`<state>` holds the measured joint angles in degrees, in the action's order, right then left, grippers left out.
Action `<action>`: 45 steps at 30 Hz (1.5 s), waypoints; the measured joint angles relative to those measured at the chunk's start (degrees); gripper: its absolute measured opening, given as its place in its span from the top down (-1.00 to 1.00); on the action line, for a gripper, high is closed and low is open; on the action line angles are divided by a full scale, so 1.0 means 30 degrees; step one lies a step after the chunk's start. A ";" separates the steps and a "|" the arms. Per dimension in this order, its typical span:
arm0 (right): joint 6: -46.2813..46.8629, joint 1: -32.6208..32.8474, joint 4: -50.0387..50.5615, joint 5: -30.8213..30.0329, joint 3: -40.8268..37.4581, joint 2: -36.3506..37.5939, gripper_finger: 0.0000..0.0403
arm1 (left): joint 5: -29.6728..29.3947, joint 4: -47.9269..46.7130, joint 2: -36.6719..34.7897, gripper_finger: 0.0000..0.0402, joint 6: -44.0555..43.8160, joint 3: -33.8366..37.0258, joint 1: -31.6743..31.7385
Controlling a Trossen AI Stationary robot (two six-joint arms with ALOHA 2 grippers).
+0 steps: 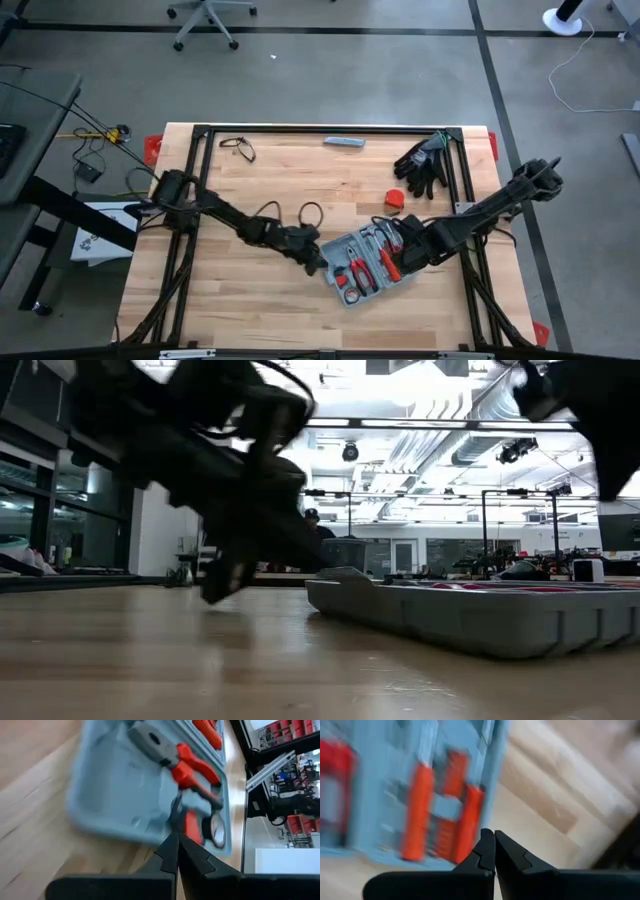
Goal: Prefit tool cases
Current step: Adjust the gray prefit tool case on the table
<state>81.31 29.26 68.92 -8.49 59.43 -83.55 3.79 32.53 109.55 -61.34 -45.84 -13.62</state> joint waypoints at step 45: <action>-0.8759 -0.5620 -1.2022 -0.0916 -0.2337 0.0131 1.00 | -0.3711 -0.4986 -0.3853 1.00 0.4360 -0.2231 0.0166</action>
<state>55.03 12.40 32.85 -11.24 52.42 -83.15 -7.34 17.57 97.99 -48.26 -52.53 -13.12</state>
